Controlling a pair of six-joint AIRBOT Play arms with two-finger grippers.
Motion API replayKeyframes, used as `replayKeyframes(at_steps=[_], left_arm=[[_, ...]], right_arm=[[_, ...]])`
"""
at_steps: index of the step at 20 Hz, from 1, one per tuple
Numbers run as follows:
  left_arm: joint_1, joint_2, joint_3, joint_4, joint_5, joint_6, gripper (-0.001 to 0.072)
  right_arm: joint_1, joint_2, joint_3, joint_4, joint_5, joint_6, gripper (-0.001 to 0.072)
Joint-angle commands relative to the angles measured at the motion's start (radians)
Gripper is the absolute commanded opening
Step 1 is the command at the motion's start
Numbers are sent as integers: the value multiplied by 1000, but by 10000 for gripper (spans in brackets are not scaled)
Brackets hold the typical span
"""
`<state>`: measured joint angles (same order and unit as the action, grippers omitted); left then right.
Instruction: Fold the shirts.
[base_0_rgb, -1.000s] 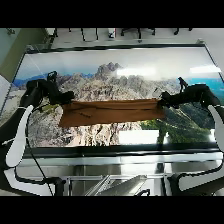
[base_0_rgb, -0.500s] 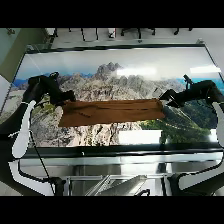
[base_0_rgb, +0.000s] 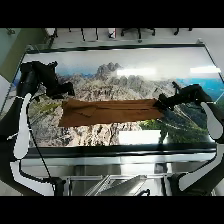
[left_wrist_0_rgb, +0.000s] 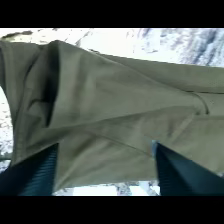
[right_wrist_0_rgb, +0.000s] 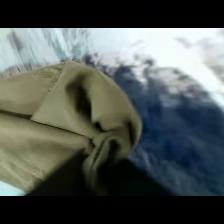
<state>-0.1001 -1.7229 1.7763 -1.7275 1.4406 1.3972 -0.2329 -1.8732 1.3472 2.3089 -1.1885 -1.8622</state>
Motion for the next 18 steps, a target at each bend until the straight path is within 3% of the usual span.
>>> replayKeyframes(at_steps=[1, 8, 15, 18], left_arm=[[-71, 0, 24, -2, -16, 2, 25], [-352, -81, 23, -7, -274, 0, 16], [-581, -347, 25, -348, -571, 8, 16], [-598, -382, 25, -423, -590, 8, 17]], right_arm=[[34, -21, 0, 3, -8, -29, 21], [-5, 134, 53, 9, -82, -23, 20], [-1, 430, 204, 52, -237, 69, 20], [-3, 523, 211, 51, -248, 88, 20]])
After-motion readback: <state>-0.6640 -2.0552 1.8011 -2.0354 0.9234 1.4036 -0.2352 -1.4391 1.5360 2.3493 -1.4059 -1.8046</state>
